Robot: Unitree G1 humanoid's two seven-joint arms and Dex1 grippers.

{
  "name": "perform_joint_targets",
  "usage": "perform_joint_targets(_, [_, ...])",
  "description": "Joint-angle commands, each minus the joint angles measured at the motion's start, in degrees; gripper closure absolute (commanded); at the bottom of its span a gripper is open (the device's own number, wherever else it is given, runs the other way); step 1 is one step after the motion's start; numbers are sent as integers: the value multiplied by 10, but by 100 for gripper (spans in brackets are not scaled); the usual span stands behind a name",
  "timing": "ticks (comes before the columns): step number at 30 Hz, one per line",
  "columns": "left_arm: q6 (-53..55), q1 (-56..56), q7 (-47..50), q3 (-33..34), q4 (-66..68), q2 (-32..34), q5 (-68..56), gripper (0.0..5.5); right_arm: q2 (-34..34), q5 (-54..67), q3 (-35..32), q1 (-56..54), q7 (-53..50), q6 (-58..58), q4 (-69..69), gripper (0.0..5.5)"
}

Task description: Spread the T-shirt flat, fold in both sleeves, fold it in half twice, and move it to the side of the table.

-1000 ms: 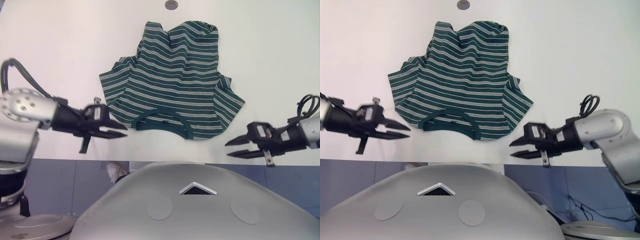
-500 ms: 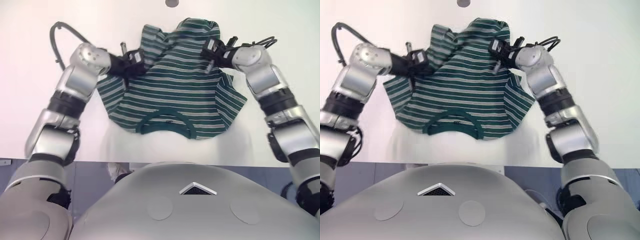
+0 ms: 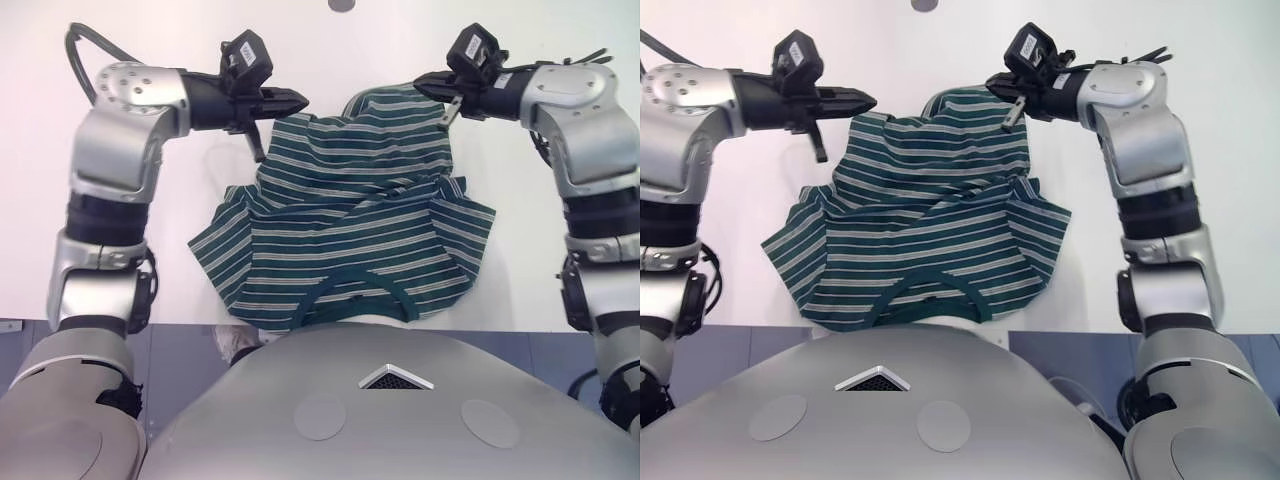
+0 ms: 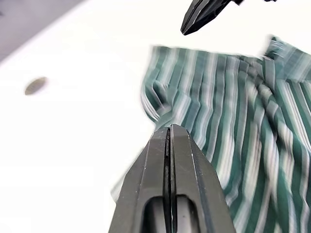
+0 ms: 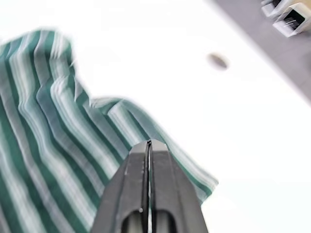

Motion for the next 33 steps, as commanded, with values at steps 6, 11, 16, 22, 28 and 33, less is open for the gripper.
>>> perform_joint_targets(6, [60, -37, 55, 38, 143, -43, 0, 462, 86, -64, 42, -30, -37, -86, 203, 550])
perform_joint_targets(11, [131, 14, 32, 45, 97, -11, -24, 439, 83, -74, 41, -17, -32, -87, 202, 550])
perform_joint_targets(16, [157, 21, 35, 60, 113, -23, -47, 439, 82, -83, 42, -8, -33, -89, 195, 550])
perform_joint_targets(22, [173, -14, 24, 109, 165, -74, -114, 439, 81, -92, 50, 4, -34, -93, 191, 550])
perform_joint_targets(28, [116, -16, 11, 136, 171, -87, -137, 528, 85, -103, 51, 6, -40, -97, 195, 550])
perform_joint_targets(33, [98, 57, -31, 66, -48, -91, -165, 548, 82, -104, 46, 9, -40, -95, 191, 550])
